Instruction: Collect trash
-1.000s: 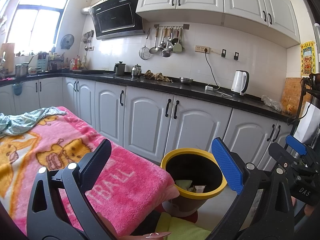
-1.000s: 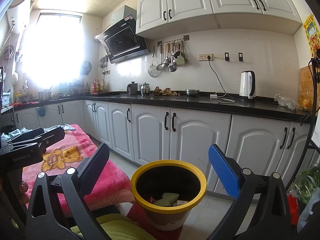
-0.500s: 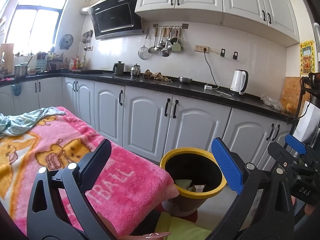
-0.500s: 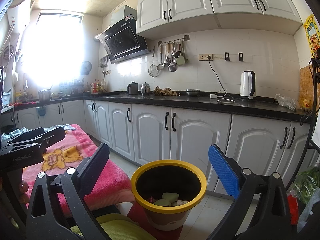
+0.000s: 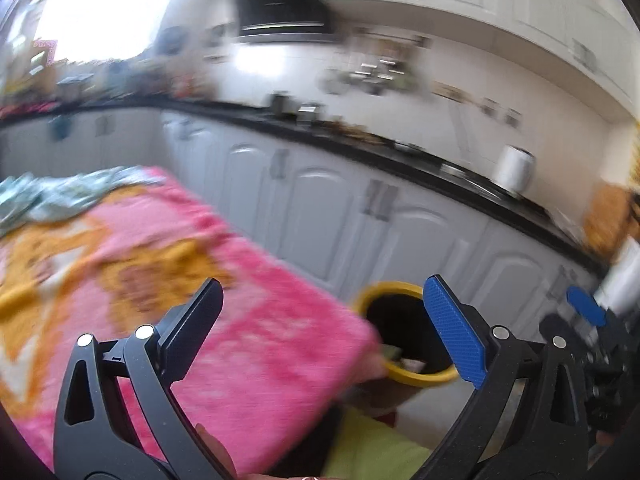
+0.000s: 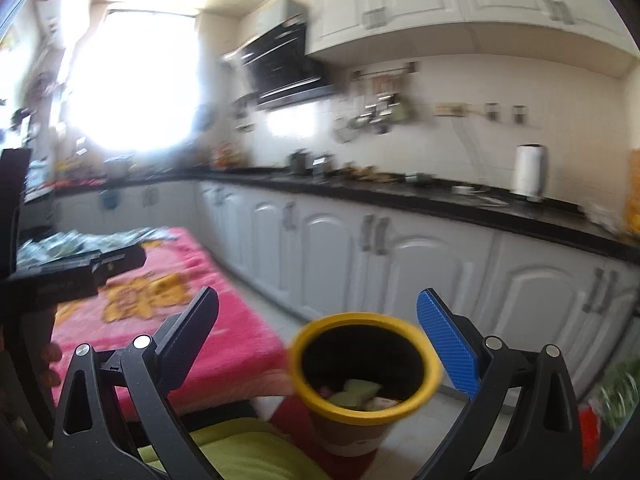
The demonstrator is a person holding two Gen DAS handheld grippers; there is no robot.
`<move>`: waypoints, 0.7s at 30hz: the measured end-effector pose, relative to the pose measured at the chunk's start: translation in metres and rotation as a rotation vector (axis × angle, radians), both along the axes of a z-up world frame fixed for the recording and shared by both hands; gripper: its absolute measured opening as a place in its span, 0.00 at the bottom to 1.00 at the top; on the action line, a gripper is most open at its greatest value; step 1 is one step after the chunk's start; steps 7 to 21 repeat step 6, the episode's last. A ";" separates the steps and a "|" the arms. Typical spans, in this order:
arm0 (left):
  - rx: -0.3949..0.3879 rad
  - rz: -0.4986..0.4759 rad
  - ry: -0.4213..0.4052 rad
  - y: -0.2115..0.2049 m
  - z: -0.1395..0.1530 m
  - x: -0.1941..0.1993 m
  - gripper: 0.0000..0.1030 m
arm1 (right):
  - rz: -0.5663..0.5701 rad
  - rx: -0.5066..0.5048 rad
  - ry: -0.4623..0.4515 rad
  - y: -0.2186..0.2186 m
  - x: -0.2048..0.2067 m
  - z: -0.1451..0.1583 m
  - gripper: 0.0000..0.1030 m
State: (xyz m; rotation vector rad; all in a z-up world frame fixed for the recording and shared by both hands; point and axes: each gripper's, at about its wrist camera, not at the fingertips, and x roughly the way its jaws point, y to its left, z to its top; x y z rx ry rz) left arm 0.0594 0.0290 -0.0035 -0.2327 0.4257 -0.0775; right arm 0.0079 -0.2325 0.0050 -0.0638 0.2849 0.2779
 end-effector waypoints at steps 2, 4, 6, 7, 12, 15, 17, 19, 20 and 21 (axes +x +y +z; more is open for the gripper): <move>-0.028 0.128 0.038 0.055 0.001 -0.007 0.90 | 0.157 -0.009 0.075 0.049 0.023 0.007 0.94; -0.028 0.341 0.079 0.128 -0.001 -0.025 0.90 | 0.317 -0.025 0.161 0.114 0.042 0.011 0.94; -0.041 0.529 0.119 0.192 -0.006 -0.047 0.90 | 0.504 -0.026 0.230 0.200 0.052 0.008 0.94; -0.041 0.529 0.119 0.192 -0.006 -0.047 0.90 | 0.504 -0.026 0.230 0.200 0.052 0.008 0.94; -0.041 0.529 0.119 0.192 -0.006 -0.047 0.90 | 0.504 -0.026 0.230 0.200 0.052 0.008 0.94; -0.041 0.529 0.119 0.192 -0.006 -0.047 0.90 | 0.504 -0.026 0.230 0.200 0.052 0.008 0.94; -0.041 0.529 0.119 0.192 -0.006 -0.047 0.90 | 0.504 -0.026 0.230 0.200 0.052 0.008 0.94; -0.041 0.529 0.119 0.192 -0.006 -0.047 0.90 | 0.504 -0.026 0.230 0.200 0.052 0.008 0.94; -0.041 0.529 0.119 0.192 -0.006 -0.047 0.90 | 0.504 -0.026 0.230 0.200 0.052 0.008 0.94; -0.041 0.529 0.119 0.192 -0.006 -0.047 0.90 | 0.504 -0.026 0.230 0.200 0.052 0.008 0.94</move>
